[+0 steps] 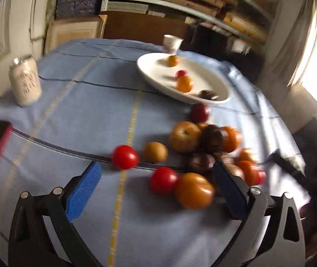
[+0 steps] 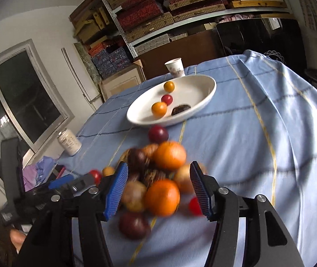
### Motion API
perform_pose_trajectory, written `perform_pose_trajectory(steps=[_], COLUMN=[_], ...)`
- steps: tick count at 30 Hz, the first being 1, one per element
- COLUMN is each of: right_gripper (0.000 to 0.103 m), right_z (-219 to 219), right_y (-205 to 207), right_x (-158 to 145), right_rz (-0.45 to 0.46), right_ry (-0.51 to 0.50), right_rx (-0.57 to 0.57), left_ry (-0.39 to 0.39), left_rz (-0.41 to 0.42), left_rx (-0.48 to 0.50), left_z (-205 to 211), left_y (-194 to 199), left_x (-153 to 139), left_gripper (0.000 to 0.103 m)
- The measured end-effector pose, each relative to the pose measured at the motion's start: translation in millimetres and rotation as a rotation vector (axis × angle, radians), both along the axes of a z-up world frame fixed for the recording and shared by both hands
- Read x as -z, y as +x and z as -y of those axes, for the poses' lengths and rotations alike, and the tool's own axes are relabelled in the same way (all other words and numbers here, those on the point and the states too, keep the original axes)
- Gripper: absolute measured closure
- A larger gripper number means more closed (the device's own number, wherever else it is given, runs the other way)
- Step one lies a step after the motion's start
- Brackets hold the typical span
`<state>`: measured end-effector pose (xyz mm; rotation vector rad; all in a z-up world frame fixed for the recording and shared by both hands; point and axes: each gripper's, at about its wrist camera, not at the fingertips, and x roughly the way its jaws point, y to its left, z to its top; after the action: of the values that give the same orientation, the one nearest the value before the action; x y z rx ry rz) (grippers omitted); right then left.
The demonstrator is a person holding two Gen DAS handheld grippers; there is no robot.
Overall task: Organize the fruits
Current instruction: 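Move both open tools back from the plate toward the fruit pile, then grasp a large brown-spotted orange fruit with the left tool while the right tool grasps a dark red plum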
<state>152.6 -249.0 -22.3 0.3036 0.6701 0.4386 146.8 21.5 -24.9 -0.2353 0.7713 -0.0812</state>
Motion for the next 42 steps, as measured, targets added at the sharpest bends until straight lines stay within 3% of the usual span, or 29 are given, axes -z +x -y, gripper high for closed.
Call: perform_pose_trajectory(steps=[2, 4, 7, 9, 12, 15, 17, 21, 30, 42], right_gripper=[0.044, 0.044, 0.044, 0.044, 0.044, 0.044, 0.044, 0.044, 0.044, 0.055], right_z=[-2, 7, 7, -6, -37, -52, -49, -42, -57, -63], right_y=[-9, -14, -20, -27, -41, -45, -42, -37, -36, -33], right_x=[6, 10, 15, 14, 10, 11, 13, 18, 22, 25], right_rz=[-0.016, -0.033, -0.074, -0.068, -0.010, -0.006, -0.025, -0.065, -0.093, -0.105], right_ry=[0.001, 0.084, 0.080, 0.024, -0.159, -0.223, -0.211, -0.186, -0.267, -0.296], right_rx=[-0.013, -0.032, -0.020, -0.060, -0.083, -0.116, -0.107, -0.091, -0.124, -0.134], left_ry=[-0.004, -0.026, -0.011, 0.006, 0.063, 0.147, 0.167, 0.126, 0.028, 0.047], left_rz=[0.007, -0.004, -0.004, 0.002, -0.023, -0.031, -0.017, -0.030, -0.067, -0.056], left_rx=[-0.015, 0.029, 0.087, 0.114, 0.140, 0.133, 0.128, 0.127, 0.105, 0.116], left_z=[-2, 0, 6, 12, 22, 31, 32, 23, 7, 10], left_y=[-5, -6, -10, -13, -13, -15, -17, -15, -9, -11], left_x=[0, 1, 0, -1, 1, 3, 3, 4, 10, 10], left_gripper=[0.005, 0.005, 0.005, 0.005, 0.005, 0.005, 0.005, 0.005, 0.005, 0.005])
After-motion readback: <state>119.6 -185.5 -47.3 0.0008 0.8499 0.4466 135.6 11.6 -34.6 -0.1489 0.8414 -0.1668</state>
